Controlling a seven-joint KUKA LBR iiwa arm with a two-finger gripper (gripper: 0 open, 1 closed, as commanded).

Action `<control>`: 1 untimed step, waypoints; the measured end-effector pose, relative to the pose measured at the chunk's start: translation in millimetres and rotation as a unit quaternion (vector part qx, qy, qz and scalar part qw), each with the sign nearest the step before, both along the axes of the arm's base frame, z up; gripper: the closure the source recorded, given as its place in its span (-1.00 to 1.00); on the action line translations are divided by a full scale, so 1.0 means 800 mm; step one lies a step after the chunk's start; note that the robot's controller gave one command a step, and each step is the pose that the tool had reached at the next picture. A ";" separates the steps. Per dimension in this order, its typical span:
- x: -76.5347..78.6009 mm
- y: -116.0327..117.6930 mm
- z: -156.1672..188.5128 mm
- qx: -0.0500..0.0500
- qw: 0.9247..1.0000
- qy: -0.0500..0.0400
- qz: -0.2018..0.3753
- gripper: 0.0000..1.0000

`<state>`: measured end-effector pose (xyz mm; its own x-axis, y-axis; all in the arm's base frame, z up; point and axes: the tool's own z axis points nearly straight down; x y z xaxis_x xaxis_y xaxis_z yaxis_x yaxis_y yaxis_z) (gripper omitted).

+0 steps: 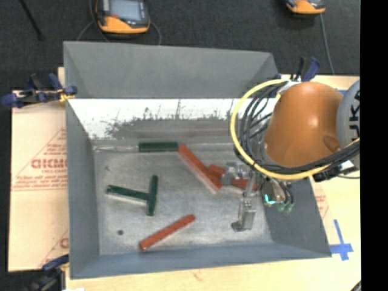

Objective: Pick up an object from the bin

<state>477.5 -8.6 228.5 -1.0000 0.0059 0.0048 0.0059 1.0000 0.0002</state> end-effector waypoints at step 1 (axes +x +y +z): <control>0.024 0.121 -0.201 0.001 0.984 -0.002 0.180 -1.00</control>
Offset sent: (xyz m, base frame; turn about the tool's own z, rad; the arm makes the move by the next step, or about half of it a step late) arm 0.0196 0.0961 -0.1585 -0.3622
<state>497.1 88.4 67.8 -0.9371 -0.3490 0.0002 -0.3490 0.9371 0.0012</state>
